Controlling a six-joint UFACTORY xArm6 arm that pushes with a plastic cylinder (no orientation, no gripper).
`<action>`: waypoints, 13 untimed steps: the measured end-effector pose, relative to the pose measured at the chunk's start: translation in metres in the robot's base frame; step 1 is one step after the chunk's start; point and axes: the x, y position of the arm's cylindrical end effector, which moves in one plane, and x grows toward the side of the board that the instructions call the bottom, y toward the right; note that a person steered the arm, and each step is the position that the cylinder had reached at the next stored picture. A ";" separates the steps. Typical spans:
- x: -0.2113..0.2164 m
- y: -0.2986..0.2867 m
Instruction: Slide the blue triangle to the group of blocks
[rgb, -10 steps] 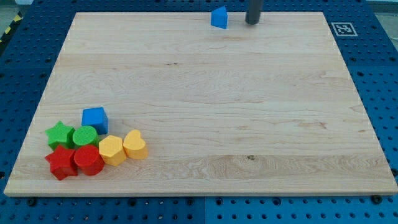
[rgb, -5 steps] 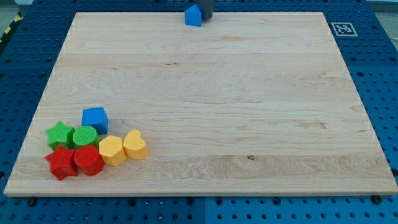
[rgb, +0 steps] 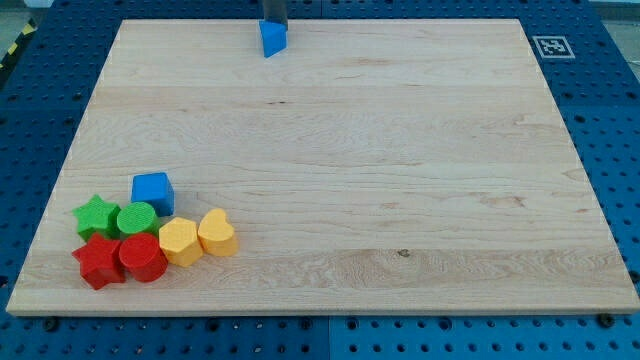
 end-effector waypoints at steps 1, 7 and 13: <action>0.033 0.000; 0.097 -0.066; 0.118 -0.100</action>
